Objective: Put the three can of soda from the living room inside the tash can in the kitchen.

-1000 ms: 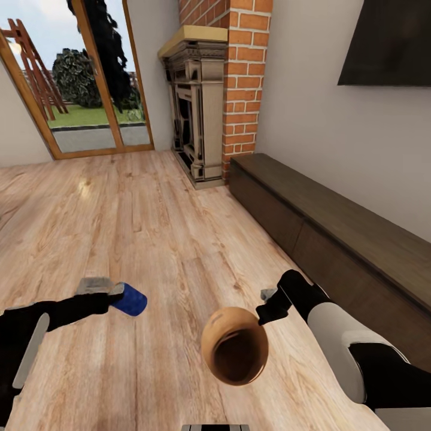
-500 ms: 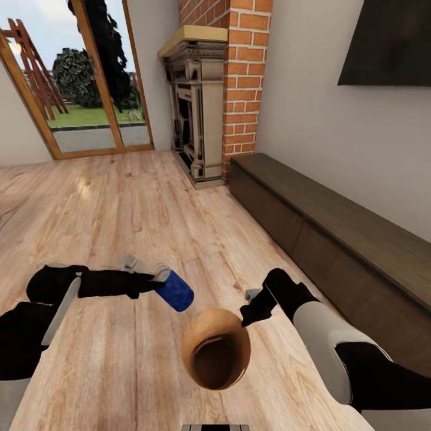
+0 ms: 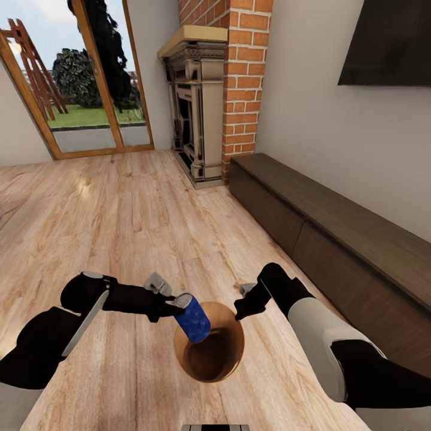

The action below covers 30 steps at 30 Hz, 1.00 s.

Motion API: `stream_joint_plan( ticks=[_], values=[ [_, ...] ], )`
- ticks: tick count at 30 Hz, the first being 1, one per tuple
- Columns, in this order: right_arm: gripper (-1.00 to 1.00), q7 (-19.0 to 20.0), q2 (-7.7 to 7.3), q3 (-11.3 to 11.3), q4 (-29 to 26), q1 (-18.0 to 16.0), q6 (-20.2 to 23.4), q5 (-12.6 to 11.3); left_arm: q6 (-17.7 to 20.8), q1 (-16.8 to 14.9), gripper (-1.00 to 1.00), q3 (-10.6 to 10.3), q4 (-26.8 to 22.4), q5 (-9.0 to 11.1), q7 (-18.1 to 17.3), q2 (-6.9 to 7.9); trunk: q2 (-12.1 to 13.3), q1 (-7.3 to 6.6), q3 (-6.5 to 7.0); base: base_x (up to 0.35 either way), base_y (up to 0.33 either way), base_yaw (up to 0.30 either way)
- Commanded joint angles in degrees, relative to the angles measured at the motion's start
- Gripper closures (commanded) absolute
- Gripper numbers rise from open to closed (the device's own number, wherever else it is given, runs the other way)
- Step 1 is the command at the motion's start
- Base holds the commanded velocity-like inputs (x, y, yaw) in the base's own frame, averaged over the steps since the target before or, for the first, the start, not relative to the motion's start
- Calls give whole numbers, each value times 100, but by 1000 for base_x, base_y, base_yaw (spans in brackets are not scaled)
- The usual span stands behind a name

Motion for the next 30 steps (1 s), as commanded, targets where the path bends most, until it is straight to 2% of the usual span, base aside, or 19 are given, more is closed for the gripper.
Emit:
stream_joint_plan(
  ticks=[1, 6, 9, 13, 15, 17, 22, 27, 28, 30],
  values=[
    [100, 30, 5, -22, -3, -20, 74, -165, 0, -1, 100, -70, 0, -2, 28, -10, 0, 0, 0, 0, 0, 0],
    [100, 44, 34, -27, -11, -80, 74, -172, 0, -3, 100, -171, 10, -3, 192, -29, 0, 0, 0, 0, 0, 0],
    [100, 77, 82, -28, -12, -98, 74, -170, -341, 6, 100, -229, 32, -3, 564, -35, 0, 0, 0, 0, 0, 0],
    [100, 92, 100, -30, -12, -105, 74, -167, -674, 18, 100, -437, 65, -4, 1011, -42, 0, 0, 0, 0, 0, 0],
    [100, 95, 106, -31, -12, -106, 74, -166, -940, 20, 100, -664, 220, -15, 1310, -44, 0, 0, 0, 0, 0, 0],
    [100, 96, 107, -31, -13, -107, 74, -166, -1076, 17, 100, -813, 384, -17, 1421, -44, 0, 0, 0, 0, 0, 0],
    [100, 97, 105, -30, -13, -107, 74, -165, -1208, 14, 100, -1151, 648, -20, 1522, -45, 0, 0, 0, 0, 0, 0],
    [100, 97, 105, -31, -13, -107, 74, -165, -1222, 14, 100, -1256, 695, -20, 1534, -47, 0, 0, 0, 0, 0, 0],
    [100, 97, 106, -31, -13, -107, 74, -165, -1226, 14, 100, -1325, 708, -22, 1539, -49, 0, 0, 0, 0, 0, 0],
    [100, 97, 108, -31, -13, -107, 74, -165, -1234, 14, 100, -1618, 738, -32, 1599, -72, 0, 0, 0, 0, 0, 0]
  ],
)
